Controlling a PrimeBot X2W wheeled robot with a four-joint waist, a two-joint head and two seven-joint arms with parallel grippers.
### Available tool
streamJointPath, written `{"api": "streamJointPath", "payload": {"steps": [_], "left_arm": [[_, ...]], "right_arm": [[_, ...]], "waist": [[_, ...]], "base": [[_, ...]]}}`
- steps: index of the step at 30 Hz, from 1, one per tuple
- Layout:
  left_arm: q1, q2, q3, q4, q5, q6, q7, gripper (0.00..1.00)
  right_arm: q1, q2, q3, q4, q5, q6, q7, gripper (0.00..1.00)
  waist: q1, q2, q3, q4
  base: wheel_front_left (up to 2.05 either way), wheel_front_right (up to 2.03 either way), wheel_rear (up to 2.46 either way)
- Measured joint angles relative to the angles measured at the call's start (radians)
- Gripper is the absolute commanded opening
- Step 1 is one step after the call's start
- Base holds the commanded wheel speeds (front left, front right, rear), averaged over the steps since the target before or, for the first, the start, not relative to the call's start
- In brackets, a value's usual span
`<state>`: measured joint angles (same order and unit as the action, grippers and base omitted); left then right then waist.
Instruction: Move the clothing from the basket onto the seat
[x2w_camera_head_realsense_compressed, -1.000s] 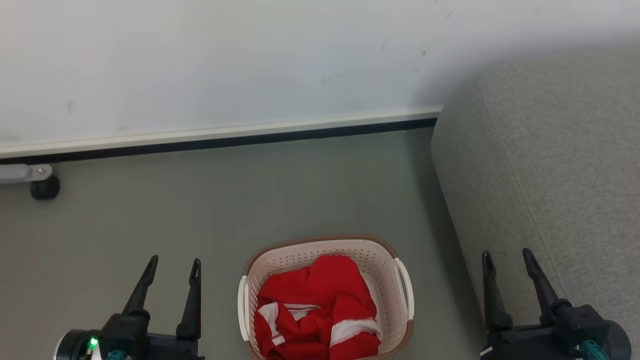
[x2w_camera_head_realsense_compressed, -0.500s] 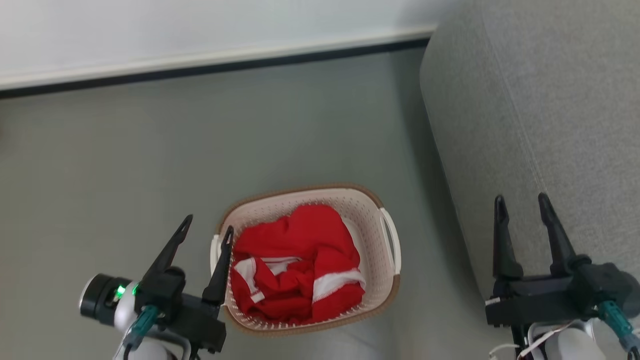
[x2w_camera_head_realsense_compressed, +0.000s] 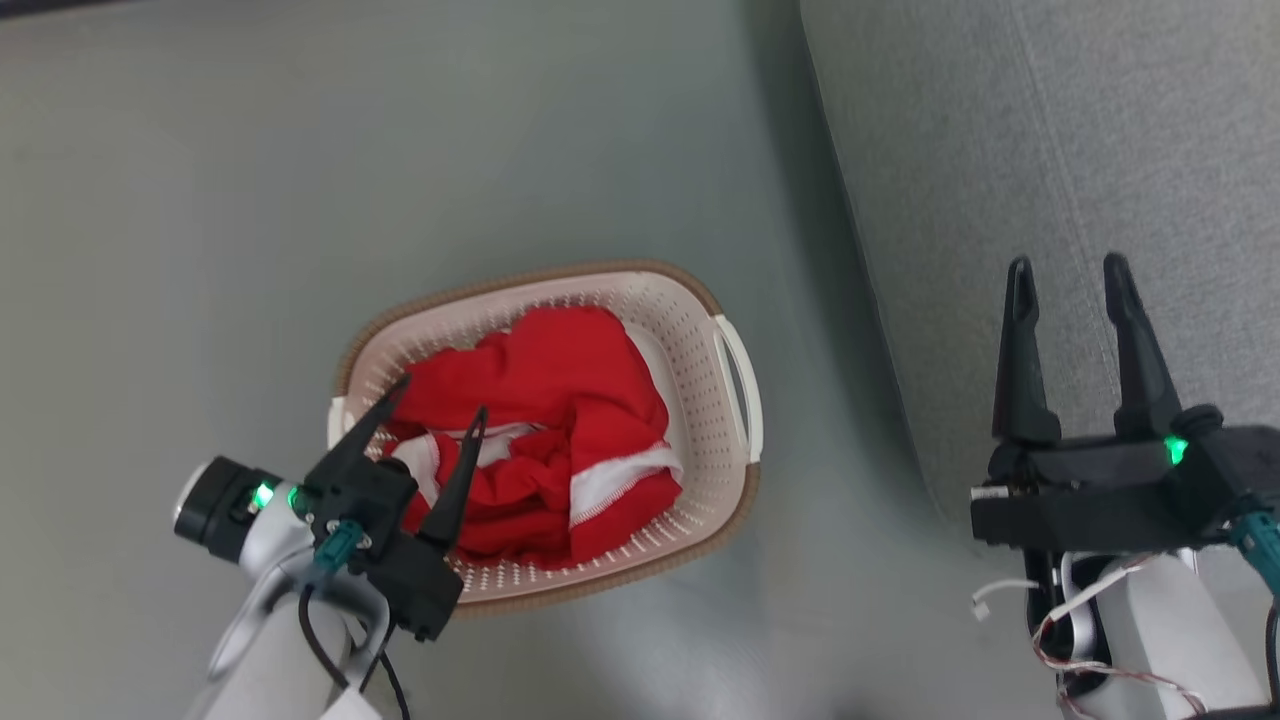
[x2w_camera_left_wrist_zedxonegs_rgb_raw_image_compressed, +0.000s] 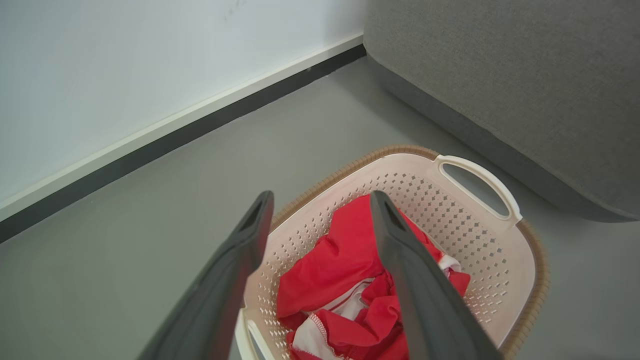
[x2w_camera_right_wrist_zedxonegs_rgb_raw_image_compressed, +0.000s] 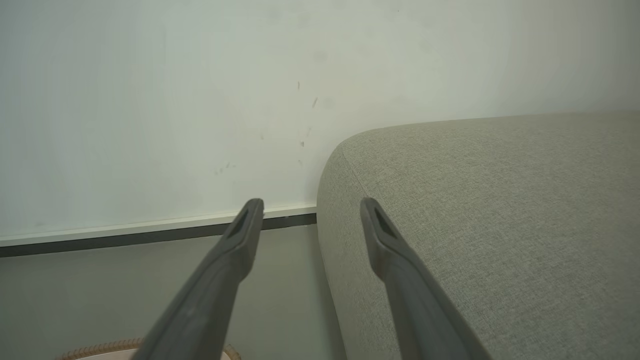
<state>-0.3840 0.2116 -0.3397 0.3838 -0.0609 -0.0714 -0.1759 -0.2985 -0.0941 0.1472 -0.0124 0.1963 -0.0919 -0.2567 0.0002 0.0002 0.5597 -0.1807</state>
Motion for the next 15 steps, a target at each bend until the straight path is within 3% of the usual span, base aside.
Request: {"api": "streamJointPath", "payload": {"steps": [15], "left_arm": [[-0.191,0.033,-0.051,0.114,0.071,-0.026,0.053,1.00]], "right_arm": [[-0.129,0.025,0.013,-0.010,0.015,0.013,0.000,1.00]], "waist": [[0.0000,0.0001,0.205,-0.074]], "base": [[0.00,0.00,0.00]]}}
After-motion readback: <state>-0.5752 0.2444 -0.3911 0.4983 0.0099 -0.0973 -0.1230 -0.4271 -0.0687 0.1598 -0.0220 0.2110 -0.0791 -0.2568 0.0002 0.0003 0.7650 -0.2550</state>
